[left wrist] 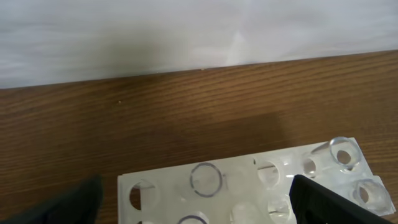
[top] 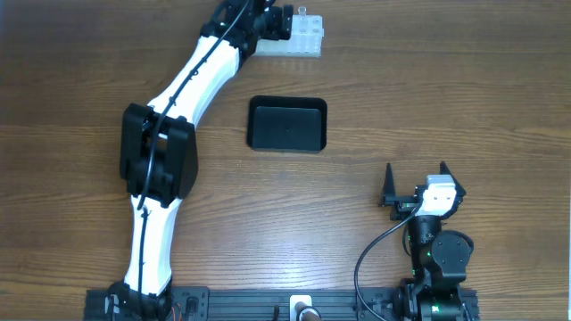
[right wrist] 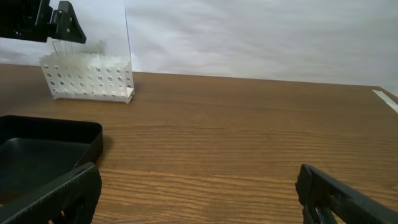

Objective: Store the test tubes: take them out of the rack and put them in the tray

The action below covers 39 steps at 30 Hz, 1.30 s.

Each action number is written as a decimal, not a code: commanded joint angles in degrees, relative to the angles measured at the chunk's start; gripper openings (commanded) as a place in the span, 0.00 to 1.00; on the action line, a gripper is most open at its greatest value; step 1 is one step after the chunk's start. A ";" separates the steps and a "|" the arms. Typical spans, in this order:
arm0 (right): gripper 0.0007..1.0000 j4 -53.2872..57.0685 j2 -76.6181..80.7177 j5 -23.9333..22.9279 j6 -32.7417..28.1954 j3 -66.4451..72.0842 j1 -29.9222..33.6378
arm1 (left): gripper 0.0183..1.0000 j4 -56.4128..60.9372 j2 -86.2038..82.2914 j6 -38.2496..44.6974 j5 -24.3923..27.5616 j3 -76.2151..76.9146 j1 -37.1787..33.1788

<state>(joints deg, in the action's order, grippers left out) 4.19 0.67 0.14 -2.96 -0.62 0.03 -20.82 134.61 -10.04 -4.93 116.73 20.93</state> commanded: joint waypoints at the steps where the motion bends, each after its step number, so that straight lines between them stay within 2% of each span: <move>1: 0.99 0.11 -0.39 0.66 0.31 0.31 0.11 | 0.92 0.17 1.81 0.90 0.35 1.49 -0.59; 9: 0.99 0.11 -0.39 0.66 0.31 0.31 0.11 | 0.89 0.13 2.25 0.85 1.22 1.49 -0.59; 17: 0.99 0.11 -0.39 0.66 0.31 0.31 0.11 | 0.92 -0.09 3.02 0.85 1.70 1.49 -0.59; 22: 0.99 0.11 -0.39 0.66 0.31 0.31 0.11 | 0.89 -0.04 3.23 0.85 2.10 1.49 -0.52; 26: 0.99 0.11 -0.39 0.66 0.31 0.31 0.11 | 0.81 -0.04 3.23 0.85 2.08 1.49 -0.52; 30: 0.99 0.11 -0.39 0.66 0.31 0.31 0.11 | 0.67 -0.04 3.23 0.63 2.08 1.49 -0.52; 32: 0.99 0.11 -0.39 0.66 0.31 0.31 0.11 | 0.64 -0.04 3.23 0.63 2.08 1.49 -0.52; 33: 0.99 0.11 -0.39 0.66 0.31 0.31 0.11 | 0.65 -0.04 3.23 0.63 2.08 1.49 -0.52; 36: 0.99 0.11 -0.39 0.66 0.31 0.31 0.11 | 0.75 -0.04 3.23 0.63 2.08 1.49 -0.52; 39: 0.99 0.11 -0.39 0.66 0.31 0.31 0.11 | 0.76 -0.04 3.23 0.63 2.08 1.49 -0.52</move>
<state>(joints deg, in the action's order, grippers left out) 4.19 0.67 0.12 -2.98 -0.62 0.03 -20.86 136.86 -9.85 -3.36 116.90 20.73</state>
